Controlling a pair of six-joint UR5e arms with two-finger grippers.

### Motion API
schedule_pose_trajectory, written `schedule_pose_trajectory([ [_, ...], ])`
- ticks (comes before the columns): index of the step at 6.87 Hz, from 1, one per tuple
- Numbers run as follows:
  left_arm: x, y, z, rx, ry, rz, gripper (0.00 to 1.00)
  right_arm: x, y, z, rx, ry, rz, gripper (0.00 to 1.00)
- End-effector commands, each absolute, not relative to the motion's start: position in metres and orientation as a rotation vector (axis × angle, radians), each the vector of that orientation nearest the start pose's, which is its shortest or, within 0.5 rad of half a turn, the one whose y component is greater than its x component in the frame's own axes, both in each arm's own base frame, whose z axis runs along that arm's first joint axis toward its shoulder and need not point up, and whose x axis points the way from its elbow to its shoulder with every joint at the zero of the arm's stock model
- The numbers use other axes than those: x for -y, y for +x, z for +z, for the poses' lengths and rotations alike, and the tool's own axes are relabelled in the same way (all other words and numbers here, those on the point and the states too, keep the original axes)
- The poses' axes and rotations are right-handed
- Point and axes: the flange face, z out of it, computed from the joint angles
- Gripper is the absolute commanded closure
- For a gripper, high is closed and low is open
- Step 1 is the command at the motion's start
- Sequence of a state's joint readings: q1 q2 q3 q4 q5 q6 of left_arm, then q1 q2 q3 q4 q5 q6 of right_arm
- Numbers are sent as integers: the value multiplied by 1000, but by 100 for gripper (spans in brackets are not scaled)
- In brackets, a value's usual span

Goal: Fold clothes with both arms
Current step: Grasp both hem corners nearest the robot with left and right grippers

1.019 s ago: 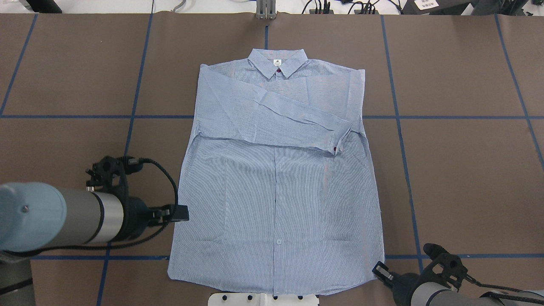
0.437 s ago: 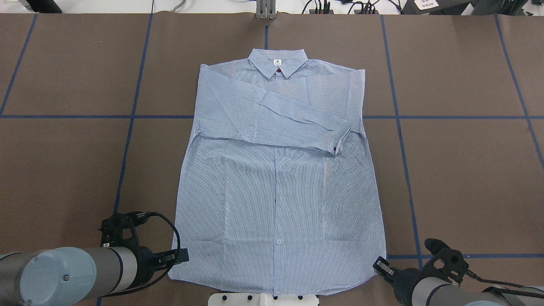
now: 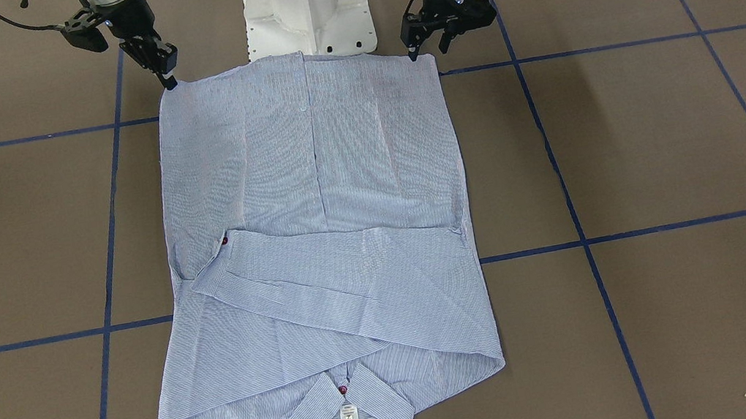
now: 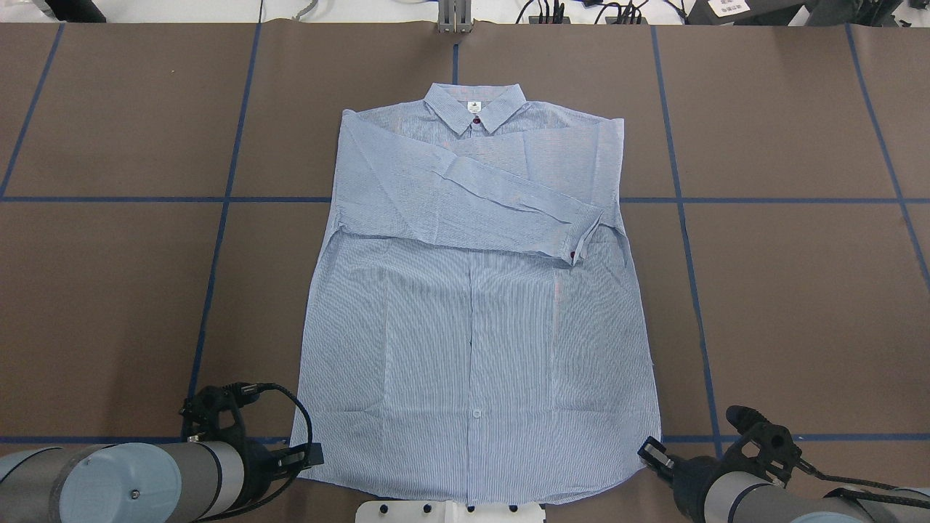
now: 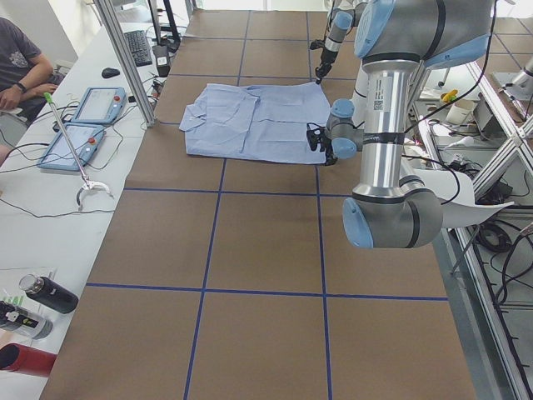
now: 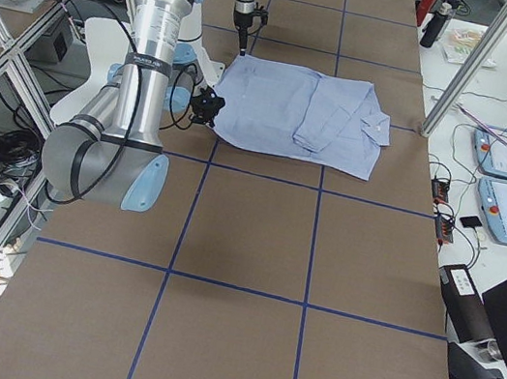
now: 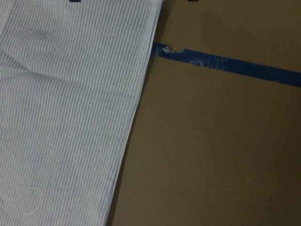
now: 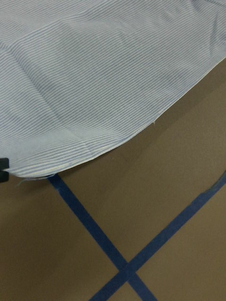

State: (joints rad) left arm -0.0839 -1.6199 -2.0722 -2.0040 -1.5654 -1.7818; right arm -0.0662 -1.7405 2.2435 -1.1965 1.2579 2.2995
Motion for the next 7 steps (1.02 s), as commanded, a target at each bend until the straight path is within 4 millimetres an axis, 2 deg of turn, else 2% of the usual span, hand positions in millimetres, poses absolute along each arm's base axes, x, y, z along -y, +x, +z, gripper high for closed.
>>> schedule_pose_trajectory([
  [1, 174, 481, 357, -979, -58, -276, 37, 137, -418, 376, 939, -69, 752, 100],
  [3, 173, 484, 360, -974, -59, -275, 39, 136, -418, 376, 939, -69, 750, 100],
  [4, 173, 484, 360, -974, -60, -274, 45, 137, -418, 376, 939, -68, 750, 100],
  [7, 173, 485, 360, -973, -60, -274, 53, 136, -419, 377, 937, -68, 749, 100],
])
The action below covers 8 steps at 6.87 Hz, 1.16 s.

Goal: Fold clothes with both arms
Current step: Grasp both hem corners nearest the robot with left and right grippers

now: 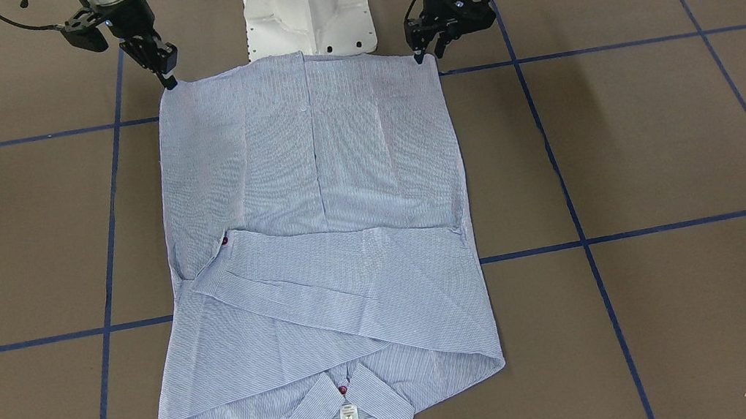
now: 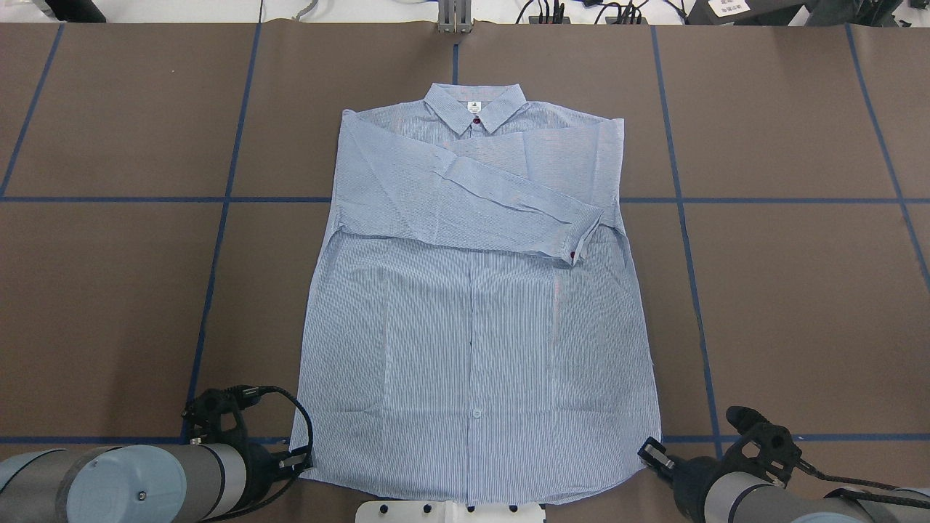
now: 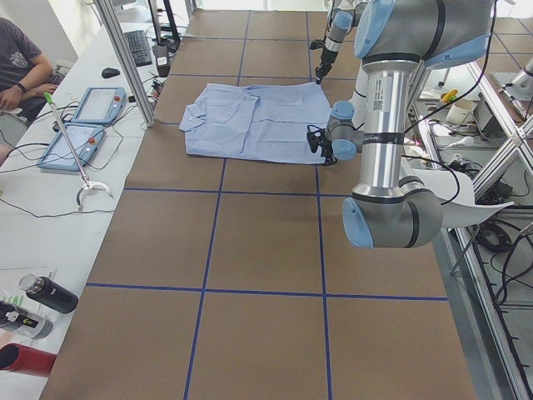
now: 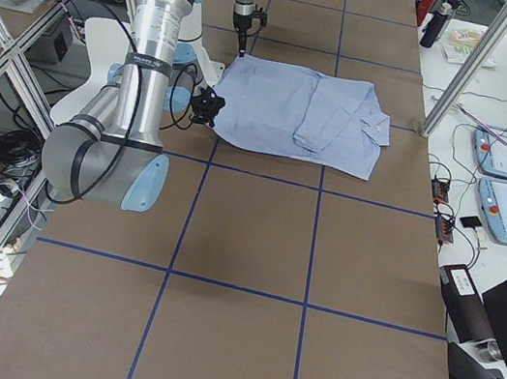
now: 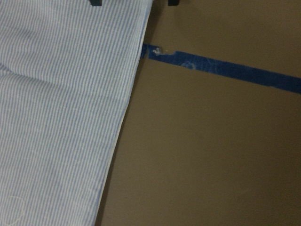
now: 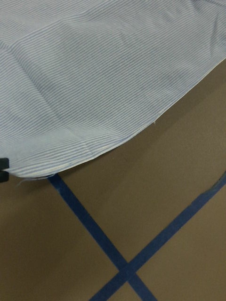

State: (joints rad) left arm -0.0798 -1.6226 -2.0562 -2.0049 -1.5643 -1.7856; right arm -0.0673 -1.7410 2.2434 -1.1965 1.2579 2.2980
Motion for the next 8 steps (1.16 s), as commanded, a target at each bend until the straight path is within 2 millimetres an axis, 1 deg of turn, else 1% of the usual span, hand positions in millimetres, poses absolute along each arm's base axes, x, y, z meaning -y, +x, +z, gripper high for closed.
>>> schedule_pose_trajectory([
  [1, 173, 485, 360, -973, -60, -274, 73, 137, -418, 377, 937, -67, 750, 100],
  [2, 174, 485, 360, -973, -60, -277, 100, 137, -418, 377, 937, -67, 750, 100],
  [4, 174, 480, 360, -972, -61, -274, 100, 137, -418, 377, 937, -67, 750, 100],
  [5, 173, 475, 349, -995, -67, -272, 100, 138, -417, 375, 940, -67, 753, 100],
  [6, 173, 456, 319, -1050, -76, -278, 100, 140, -416, 374, 944, -66, 756, 100],
  [7, 173, 434, 298, -1073, -92, -304, 100, 143, -411, 372, 947, -63, 763, 100],
  [8, 170, 412, 269, -1098, -126, -336, 100, 146, -400, 367, 954, -64, 766, 100],
])
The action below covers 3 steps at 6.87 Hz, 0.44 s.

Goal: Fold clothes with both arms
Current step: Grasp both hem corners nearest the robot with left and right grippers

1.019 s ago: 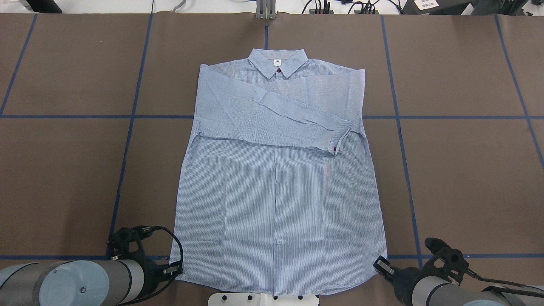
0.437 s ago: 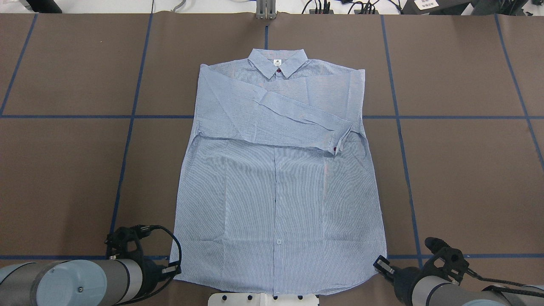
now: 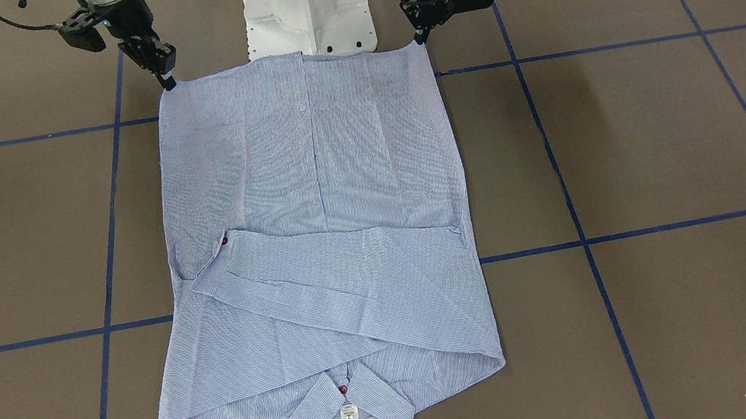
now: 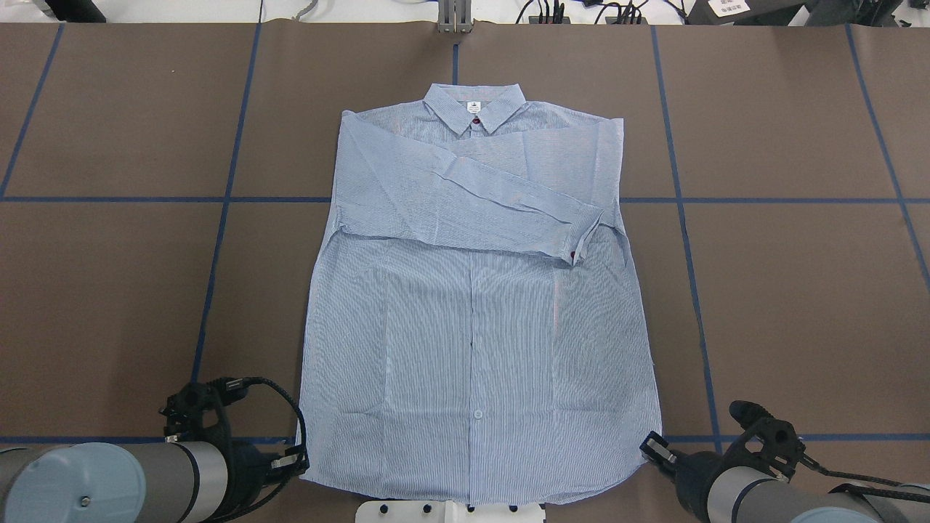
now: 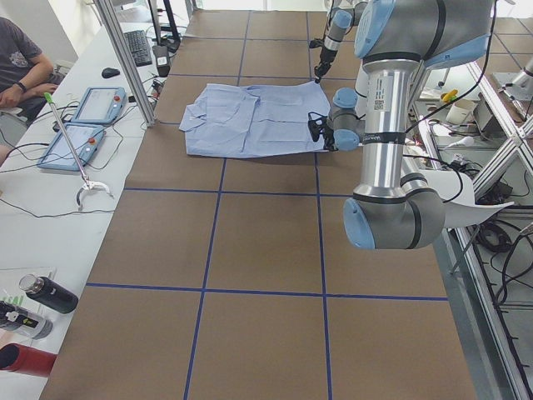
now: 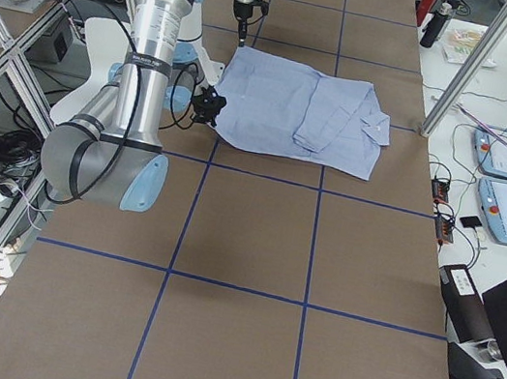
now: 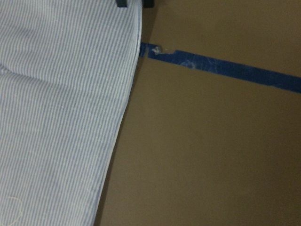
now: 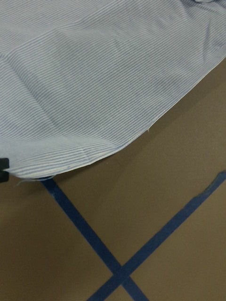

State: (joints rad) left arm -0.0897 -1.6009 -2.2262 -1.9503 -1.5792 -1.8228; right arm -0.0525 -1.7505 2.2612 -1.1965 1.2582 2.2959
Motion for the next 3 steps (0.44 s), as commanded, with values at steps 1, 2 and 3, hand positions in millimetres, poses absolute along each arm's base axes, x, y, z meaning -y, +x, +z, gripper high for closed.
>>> schedule_pose_trajectory([
  [1, 168, 399, 251, -1110, -175, -385, 100, 147, -392, 361, 963, -68, 766, 100],
  [2, 170, 394, 247, -1117, -179, -386, 100, 147, -389, 358, 969, -69, 768, 100],
  [3, 166, 387, 241, -1125, -226, -361, 100, 157, -381, 348, 991, -67, 791, 100],
])
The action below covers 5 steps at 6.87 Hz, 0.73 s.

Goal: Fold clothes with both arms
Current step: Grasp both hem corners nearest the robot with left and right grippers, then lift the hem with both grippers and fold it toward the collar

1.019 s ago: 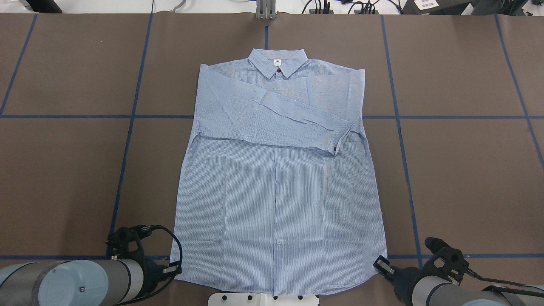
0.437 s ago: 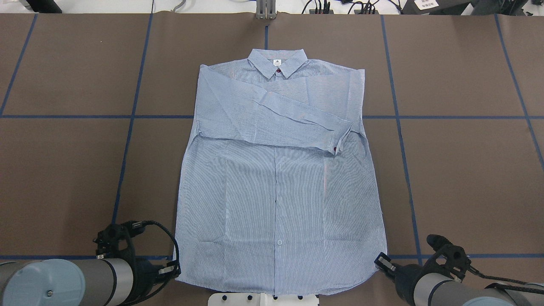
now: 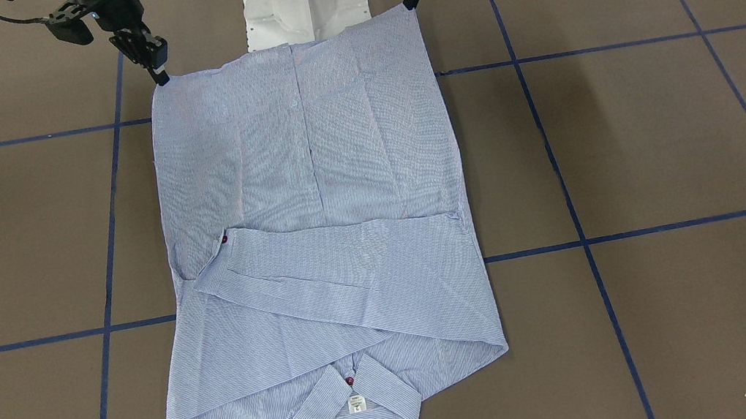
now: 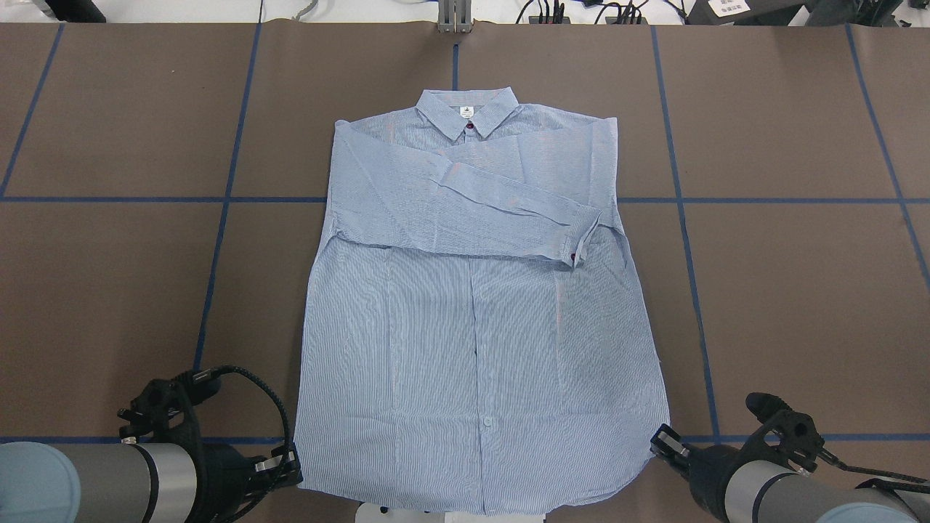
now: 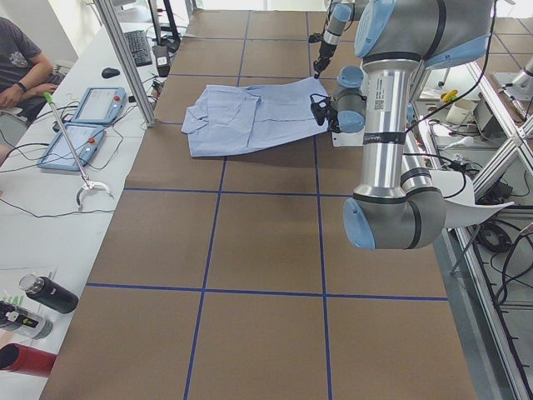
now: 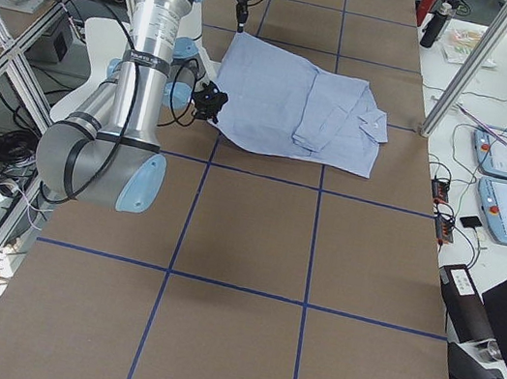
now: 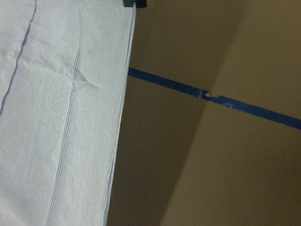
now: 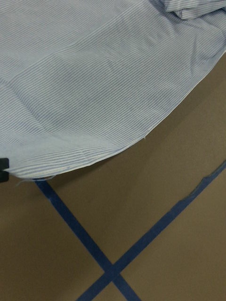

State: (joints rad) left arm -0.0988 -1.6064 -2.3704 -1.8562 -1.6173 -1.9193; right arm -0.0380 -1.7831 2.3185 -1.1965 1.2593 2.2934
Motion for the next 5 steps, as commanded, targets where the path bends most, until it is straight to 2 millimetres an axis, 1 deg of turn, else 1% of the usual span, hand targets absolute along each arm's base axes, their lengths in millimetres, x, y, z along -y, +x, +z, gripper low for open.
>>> schedule_pose_trajectory([
  [1, 191, 373, 234, -1146, -231, -395, 100, 181, -367, 337, 1018, -44, 848, 100],
  [2, 227, 365, 230, -1156, -171, -428, 100, 197, -360, 336, 1014, -53, 851, 100],
  [3, 269, 363, 231, -1151, -50, -403, 100, 237, -353, 316, 1044, -71, 853, 100],
  [4, 307, 369, 234, -1139, -21, -432, 100, 282, -360, 289, 1027, -60, 905, 100],
  [5, 351, 363, 234, -1130, -1, -491, 100, 316, -370, 255, 1003, -27, 964, 100],
])
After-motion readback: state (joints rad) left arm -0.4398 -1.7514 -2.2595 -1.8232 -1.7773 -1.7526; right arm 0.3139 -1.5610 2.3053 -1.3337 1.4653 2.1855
